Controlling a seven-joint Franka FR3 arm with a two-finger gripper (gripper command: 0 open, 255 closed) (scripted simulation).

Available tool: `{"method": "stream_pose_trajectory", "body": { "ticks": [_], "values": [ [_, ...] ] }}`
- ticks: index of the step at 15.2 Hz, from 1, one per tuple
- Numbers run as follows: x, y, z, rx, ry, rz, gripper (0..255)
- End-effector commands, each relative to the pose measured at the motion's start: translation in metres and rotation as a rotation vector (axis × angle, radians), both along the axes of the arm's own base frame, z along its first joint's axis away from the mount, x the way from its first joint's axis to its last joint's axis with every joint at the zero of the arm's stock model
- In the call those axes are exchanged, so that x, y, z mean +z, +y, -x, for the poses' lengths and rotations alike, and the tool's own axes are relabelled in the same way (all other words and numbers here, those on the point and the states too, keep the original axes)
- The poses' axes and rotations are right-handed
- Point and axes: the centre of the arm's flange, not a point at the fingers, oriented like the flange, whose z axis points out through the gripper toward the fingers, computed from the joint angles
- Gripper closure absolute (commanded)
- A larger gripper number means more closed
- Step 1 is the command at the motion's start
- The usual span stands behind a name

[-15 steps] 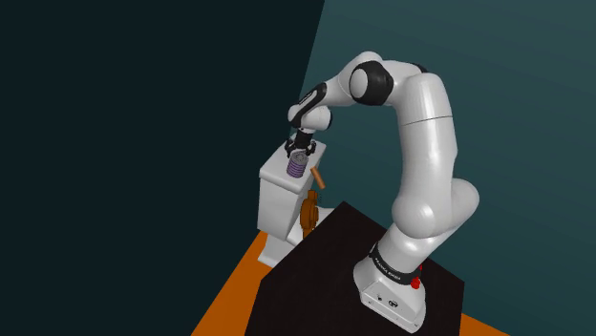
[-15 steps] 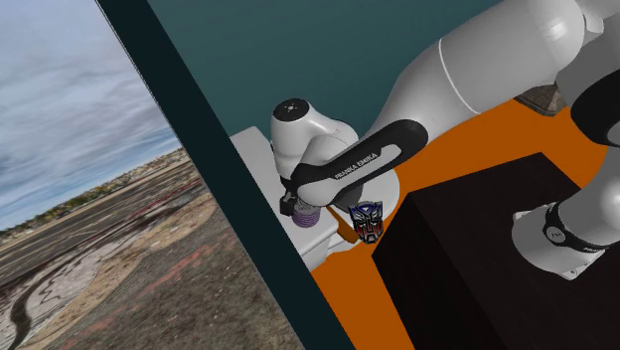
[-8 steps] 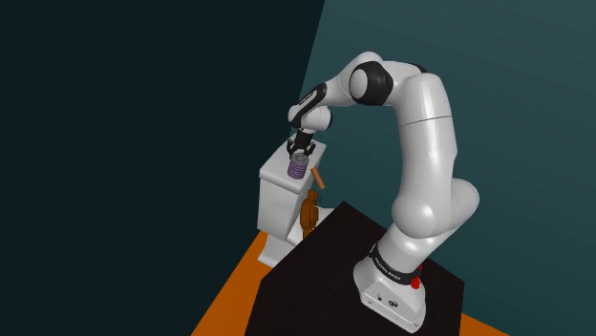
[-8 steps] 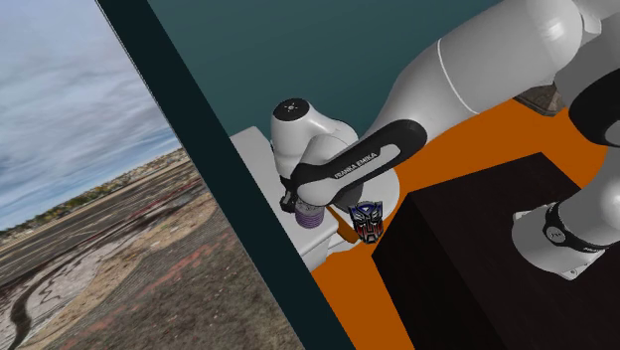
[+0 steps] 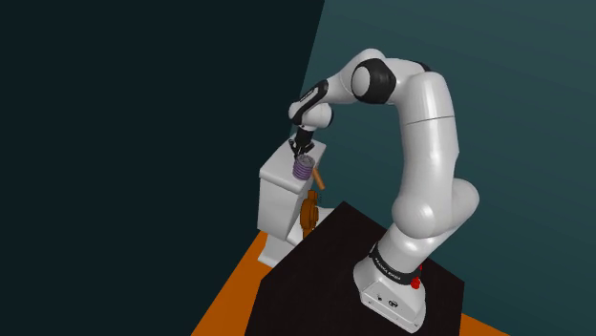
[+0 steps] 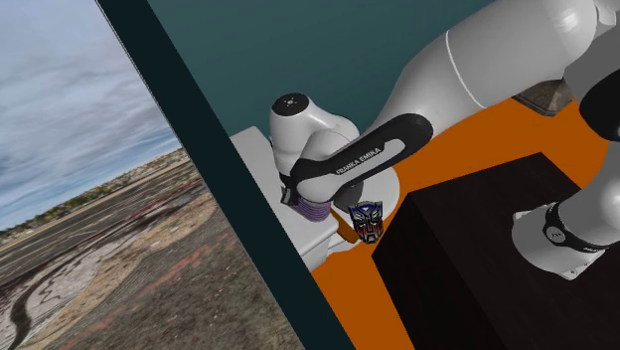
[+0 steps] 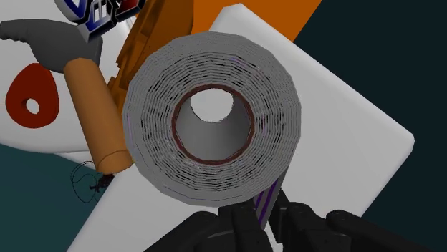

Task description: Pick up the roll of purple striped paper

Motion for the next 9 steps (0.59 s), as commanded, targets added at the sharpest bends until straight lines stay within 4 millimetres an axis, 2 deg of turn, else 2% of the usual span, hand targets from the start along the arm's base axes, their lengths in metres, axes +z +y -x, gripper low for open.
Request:
{"method": "stream_pose_trajectory", "body": {
  "ticks": [1, 9],
  "values": [
    [0.01, 0.0, 0.001, 0.0, 0.0, 0.0, 255],
    [0.053, 0.0, 0.001, 0.0, 0.0, 0.0, 255]
  ]
}}
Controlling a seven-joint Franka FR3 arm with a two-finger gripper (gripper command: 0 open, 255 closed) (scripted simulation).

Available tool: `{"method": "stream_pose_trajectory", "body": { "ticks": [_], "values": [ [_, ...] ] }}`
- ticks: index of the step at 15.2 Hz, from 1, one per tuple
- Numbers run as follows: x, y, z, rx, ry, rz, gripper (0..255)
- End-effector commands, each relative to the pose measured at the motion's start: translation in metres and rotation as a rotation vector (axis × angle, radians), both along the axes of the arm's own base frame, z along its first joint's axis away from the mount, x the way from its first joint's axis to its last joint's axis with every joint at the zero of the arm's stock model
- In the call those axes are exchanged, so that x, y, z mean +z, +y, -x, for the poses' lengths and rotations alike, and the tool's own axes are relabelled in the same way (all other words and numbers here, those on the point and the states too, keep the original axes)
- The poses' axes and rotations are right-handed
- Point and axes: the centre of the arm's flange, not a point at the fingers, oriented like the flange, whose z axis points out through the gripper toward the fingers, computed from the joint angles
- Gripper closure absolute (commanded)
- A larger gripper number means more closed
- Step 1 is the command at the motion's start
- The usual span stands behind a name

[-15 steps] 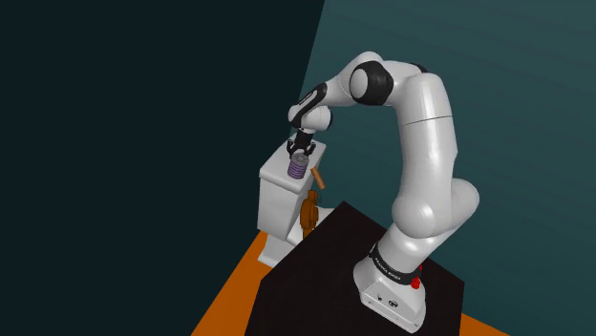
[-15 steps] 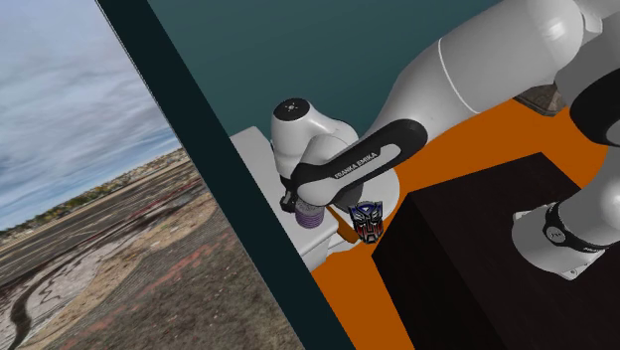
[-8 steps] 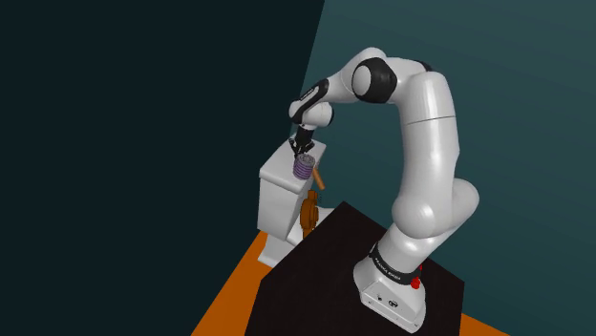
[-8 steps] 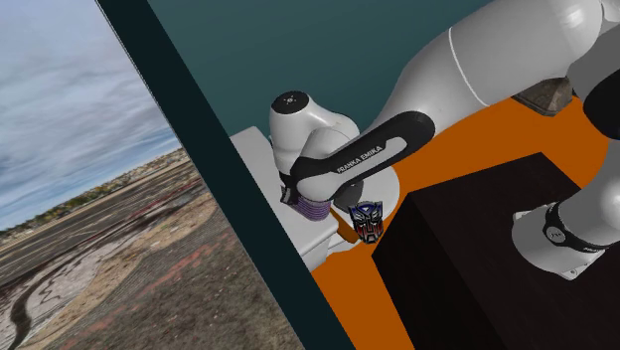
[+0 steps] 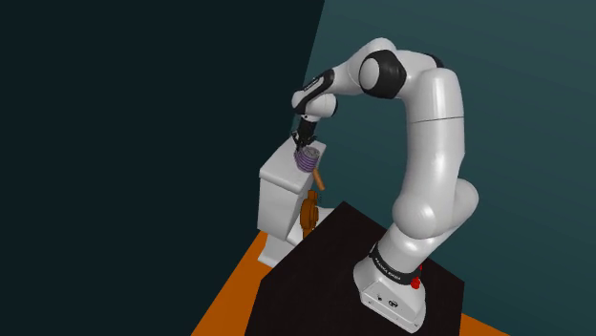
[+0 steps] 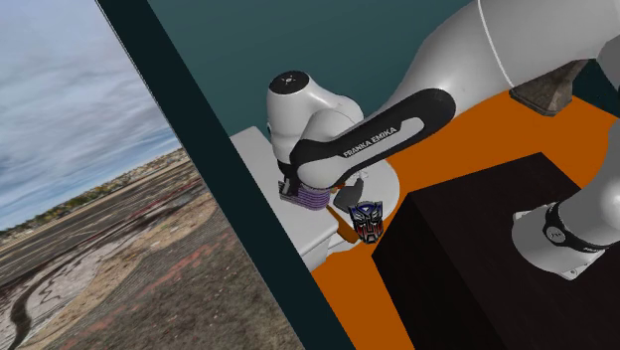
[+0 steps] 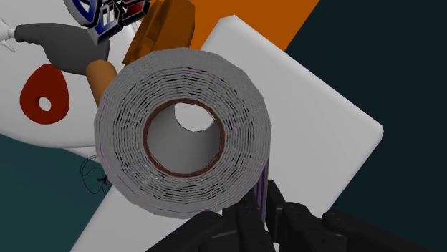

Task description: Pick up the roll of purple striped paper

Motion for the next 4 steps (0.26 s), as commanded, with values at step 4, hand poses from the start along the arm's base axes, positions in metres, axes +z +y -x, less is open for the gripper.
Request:
{"method": "stream_pose_trajectory", "body": {
  "ticks": [4],
  "values": [
    [0.017, -0.0001, 0.0004, 0.0, 0.0, 0.0, 255]
  ]
}}
